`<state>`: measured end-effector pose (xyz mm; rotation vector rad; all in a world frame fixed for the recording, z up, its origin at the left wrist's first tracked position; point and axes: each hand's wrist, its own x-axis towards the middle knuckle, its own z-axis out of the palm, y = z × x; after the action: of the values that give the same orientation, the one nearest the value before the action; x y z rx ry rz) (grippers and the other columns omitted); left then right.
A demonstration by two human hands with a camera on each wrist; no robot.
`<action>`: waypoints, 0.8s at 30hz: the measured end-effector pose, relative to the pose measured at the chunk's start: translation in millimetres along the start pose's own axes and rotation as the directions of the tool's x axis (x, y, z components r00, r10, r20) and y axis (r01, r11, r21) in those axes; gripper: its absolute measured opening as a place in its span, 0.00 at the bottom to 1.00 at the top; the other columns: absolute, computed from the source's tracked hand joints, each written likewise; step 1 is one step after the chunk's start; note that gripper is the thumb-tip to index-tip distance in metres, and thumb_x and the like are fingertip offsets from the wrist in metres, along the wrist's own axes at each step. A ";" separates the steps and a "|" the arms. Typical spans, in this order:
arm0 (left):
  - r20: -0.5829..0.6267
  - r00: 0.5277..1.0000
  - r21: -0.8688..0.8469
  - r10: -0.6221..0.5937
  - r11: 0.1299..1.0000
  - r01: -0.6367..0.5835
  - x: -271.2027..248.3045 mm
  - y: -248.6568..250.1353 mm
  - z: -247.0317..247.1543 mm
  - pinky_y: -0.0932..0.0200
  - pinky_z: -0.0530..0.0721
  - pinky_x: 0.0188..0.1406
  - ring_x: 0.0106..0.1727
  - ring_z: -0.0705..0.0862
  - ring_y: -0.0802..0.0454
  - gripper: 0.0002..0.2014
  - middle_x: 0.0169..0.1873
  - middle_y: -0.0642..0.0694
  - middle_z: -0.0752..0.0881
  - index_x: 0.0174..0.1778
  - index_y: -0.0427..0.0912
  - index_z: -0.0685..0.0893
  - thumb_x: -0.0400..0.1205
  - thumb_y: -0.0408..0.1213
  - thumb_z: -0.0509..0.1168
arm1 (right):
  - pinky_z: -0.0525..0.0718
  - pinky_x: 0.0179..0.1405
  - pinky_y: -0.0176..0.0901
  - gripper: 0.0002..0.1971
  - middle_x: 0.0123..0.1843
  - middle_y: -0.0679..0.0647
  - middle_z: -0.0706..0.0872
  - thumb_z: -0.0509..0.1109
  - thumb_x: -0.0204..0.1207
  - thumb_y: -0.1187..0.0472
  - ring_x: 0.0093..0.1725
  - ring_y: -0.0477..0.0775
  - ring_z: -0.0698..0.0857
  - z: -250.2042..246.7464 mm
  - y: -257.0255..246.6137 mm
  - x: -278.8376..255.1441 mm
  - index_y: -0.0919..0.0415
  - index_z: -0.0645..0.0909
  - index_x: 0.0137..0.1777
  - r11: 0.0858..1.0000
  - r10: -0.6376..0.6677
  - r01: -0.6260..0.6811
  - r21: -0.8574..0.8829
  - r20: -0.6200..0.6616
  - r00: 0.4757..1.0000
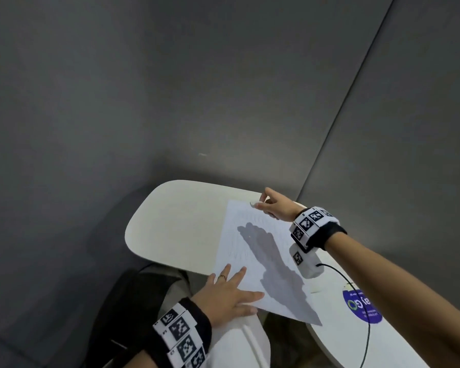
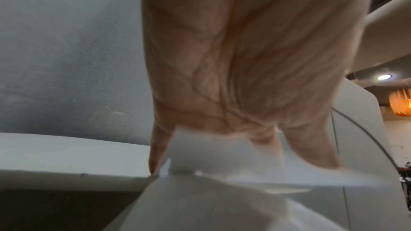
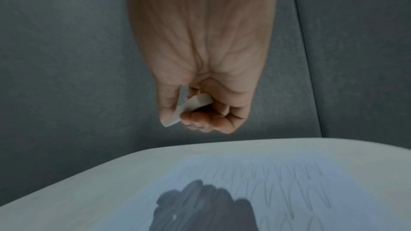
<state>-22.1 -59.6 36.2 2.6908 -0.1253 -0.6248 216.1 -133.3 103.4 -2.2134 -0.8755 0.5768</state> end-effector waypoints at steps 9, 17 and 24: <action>-0.095 0.995 -0.133 -0.038 0.991 0.025 24.6 -40.2 -89.3 0.53 0.68 0.72 0.73 0.72 0.52 0.25 0.71 0.51 0.77 0.74 0.49 0.77 0.84 0.56 0.60 | 0.71 0.25 0.38 0.12 0.24 0.55 0.77 0.75 0.70 0.66 0.17 0.41 0.73 28.7 31.8 44.1 0.58 0.72 0.35 0.992 0.029 -0.018 0.122 -0.090 0.996; -0.166 0.953 0.069 -0.254 0.961 0.268 133.4 -98.4 -108.1 0.40 0.45 0.81 0.85 0.43 0.48 0.47 0.85 0.54 0.43 0.86 0.47 0.44 0.78 0.70 0.54 | 0.73 0.28 0.41 0.11 0.28 0.54 0.74 0.73 0.72 0.62 0.24 0.50 0.73 42.5 48.1 65.9 0.52 0.72 0.39 0.993 0.038 -0.029 0.112 -0.082 0.996; -0.156 0.958 0.067 -0.241 0.965 0.253 156.8 -112.0 -85.8 0.38 0.34 0.80 0.83 0.31 0.50 0.55 0.82 0.56 0.31 0.84 0.49 0.34 0.73 0.76 0.53 | 0.75 0.37 0.38 0.13 0.45 0.59 0.85 0.73 0.72 0.64 0.38 0.51 0.78 41.8 44.0 74.6 0.53 0.71 0.36 1.000 -0.011 0.010 0.016 0.085 0.996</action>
<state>156.7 46.7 1.3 2.8505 0.2328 -0.4985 259.7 -85.5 32.4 -2.1826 -0.9225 0.6756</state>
